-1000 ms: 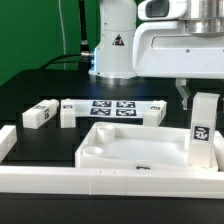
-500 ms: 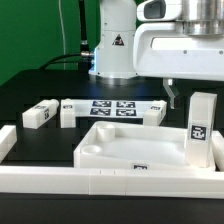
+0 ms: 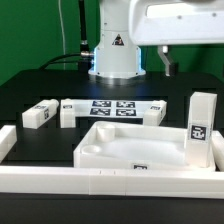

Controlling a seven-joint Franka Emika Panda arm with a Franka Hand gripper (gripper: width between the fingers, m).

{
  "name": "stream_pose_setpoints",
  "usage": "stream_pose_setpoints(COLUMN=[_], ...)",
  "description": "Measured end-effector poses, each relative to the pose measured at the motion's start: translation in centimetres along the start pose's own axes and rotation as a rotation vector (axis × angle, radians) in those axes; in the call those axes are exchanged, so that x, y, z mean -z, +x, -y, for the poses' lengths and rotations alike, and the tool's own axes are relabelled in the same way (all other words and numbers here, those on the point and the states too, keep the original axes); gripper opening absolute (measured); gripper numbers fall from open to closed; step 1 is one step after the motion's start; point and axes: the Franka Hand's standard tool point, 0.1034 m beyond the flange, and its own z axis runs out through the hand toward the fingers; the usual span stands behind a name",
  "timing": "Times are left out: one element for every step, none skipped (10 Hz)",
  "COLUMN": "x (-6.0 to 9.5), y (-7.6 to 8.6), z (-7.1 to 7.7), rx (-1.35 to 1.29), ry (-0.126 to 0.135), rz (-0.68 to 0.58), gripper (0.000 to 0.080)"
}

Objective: Assemble desk

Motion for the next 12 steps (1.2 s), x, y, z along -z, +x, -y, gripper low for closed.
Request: stream_pose_setpoints(x=[-0.1, -0.2, -0.2, -0.2, -0.2, -0.2, -0.3, -0.9, -2.0, -3.0, -3.8, -4.8], y=[0.2, 0.0, 0.0, 0.0, 0.0, 0.0, -0.3, -2.0, -3.9, -5.3, -6.0, -6.5], z=[-0.3, -0.1, -0.1, -0.1, -0.1, -0.1, -0.1, -0.8, -2.1, -3.2, -4.0, -4.7], rx=[0.004, 0.008, 0.009, 0.009, 0.009, 0.009, 0.0, -0.011, -0.009, -0.007, -0.007, -0.01], ry=[0.001, 0.001, 0.001, 0.001, 0.001, 0.001, 0.004, 0.006, 0.007, 0.001, 0.0, 0.009], rz=[-0.004, -0.004, -0.003, -0.003, -0.003, -0.003, -0.011, -0.024, -0.039, -0.044, -0.057, -0.081], gripper=[0.0649, 0.0649, 0.0649, 0.0649, 0.0649, 0.0649, 0.0649, 0.0649, 0.0649, 0.0649, 0.0649, 0.0649])
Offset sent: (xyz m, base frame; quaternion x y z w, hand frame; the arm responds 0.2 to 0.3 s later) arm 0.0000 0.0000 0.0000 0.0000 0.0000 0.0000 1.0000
